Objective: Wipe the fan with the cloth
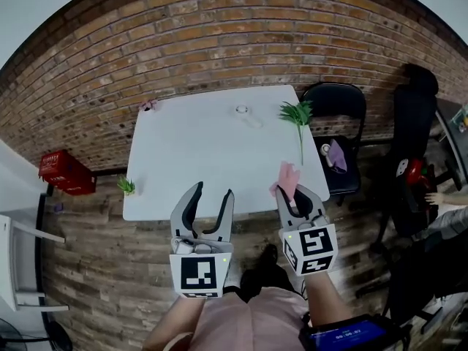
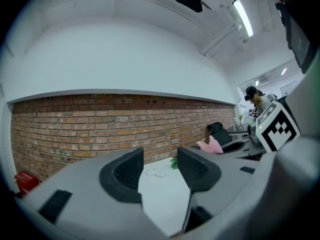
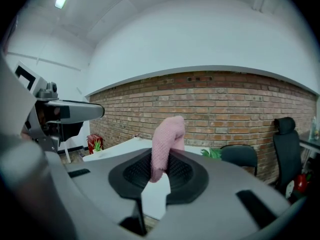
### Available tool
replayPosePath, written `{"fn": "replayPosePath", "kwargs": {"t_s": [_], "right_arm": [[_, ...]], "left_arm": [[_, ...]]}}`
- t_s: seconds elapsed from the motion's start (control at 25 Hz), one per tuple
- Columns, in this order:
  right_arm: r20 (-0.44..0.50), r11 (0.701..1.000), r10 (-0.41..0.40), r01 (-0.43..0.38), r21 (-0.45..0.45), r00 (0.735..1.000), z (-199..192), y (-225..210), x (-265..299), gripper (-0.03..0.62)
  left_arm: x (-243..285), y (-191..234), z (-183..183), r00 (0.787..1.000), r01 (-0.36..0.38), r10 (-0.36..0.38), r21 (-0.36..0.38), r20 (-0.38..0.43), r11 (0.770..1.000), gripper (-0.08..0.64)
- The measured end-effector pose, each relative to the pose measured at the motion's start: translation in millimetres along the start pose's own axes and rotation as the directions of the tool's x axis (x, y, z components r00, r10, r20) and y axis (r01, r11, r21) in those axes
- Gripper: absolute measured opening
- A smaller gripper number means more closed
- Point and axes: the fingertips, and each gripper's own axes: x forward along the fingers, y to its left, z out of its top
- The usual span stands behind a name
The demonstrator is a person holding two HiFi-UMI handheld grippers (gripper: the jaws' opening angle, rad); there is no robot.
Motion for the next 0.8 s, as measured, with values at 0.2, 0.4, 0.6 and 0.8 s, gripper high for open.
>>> {"fn": "replayPosePath", "kwargs": {"t_s": [0.2,0.4,0.6,0.8], "right_arm": [[-0.004,1.000,-0.007,0.007,0.020,1.000,0,-18,28,0.060],[-0.029,0.999,0.013,-0.012,0.044,0.999,-10,-39,67,0.060],[-0.060,0.998,0.038,-0.035,0.057,0.997,-18,-73,118,0.060],[-0.089,0.996,0.074,-0.069,0.062,0.993,-16,-107,176,0.060]], "left_arm": [[32,7,-6,1.000,0.008,-0.007,0.006,-0.023,1.000,0.213],[76,16,-17,0.999,-0.010,0.011,0.010,-0.049,1.000,0.213],[133,24,-33,0.995,-0.028,0.029,0.013,-0.091,1.000,0.213],[191,40,-51,0.985,-0.056,0.061,0.038,-0.159,0.998,0.214]]}}
